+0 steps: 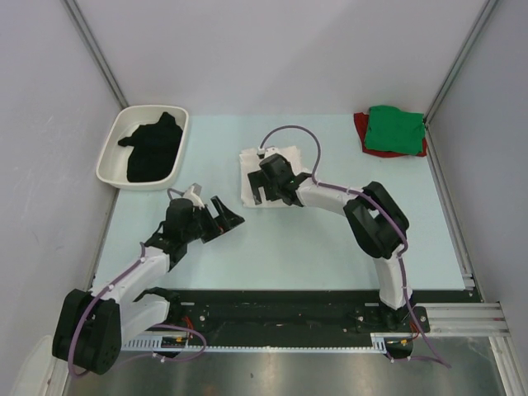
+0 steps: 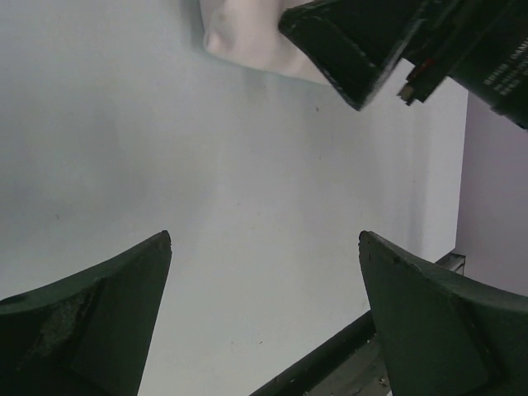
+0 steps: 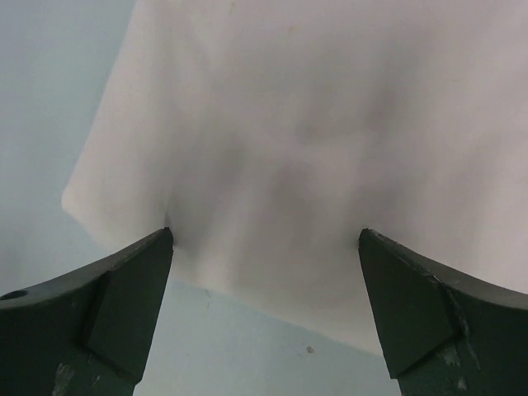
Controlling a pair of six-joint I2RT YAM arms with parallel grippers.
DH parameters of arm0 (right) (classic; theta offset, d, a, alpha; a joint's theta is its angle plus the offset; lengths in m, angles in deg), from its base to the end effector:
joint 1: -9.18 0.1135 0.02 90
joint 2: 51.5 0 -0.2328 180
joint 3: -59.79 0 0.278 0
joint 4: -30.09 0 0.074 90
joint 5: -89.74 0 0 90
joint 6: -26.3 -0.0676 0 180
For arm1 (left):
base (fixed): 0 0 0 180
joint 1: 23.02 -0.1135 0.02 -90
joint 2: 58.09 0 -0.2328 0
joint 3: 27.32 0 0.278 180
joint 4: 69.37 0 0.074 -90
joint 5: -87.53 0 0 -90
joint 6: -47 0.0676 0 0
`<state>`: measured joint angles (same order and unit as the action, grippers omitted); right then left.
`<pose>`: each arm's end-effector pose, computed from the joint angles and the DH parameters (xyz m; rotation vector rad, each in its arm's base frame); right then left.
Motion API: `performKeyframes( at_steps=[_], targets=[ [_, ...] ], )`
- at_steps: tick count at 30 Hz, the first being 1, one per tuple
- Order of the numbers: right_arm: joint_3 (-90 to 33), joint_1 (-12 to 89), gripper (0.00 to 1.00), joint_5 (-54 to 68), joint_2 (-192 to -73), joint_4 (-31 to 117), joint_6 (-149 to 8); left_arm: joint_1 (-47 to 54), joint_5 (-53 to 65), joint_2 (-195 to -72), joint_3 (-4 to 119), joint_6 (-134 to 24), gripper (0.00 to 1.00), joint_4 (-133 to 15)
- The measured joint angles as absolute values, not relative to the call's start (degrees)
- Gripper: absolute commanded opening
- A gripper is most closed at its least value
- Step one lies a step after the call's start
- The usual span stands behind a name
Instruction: Fold and stack the t-shirts
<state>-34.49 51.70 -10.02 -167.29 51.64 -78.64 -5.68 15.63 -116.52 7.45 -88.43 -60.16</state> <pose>0.3635 0.3178 0.1252 -0.4711 2.2813 0.3116 0.2504 -0.1002 0.1252 -0.3595 2.2472 -0.9511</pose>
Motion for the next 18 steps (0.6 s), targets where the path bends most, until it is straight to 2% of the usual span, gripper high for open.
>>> performKeyframes(
  at_steps=[6,14,18],
  targets=[
    [-39.26,54.65,1.00,-17.36,-174.64,52.56,-76.85,-5.79,15.26,-116.24,7.47,-87.97,1.00,-58.34],
    [-39.67,55.98,1.00,-22.28,-174.48,53.43,-76.45,-5.79,15.46,-117.35,8.34,-87.97,1.00,-56.86],
    [-38.25,55.50,1.00,-22.30,-171.18,55.38,-76.52,-4.54,14.39,-117.35,14.90,-85.88,1.00,-50.52]
  ],
)
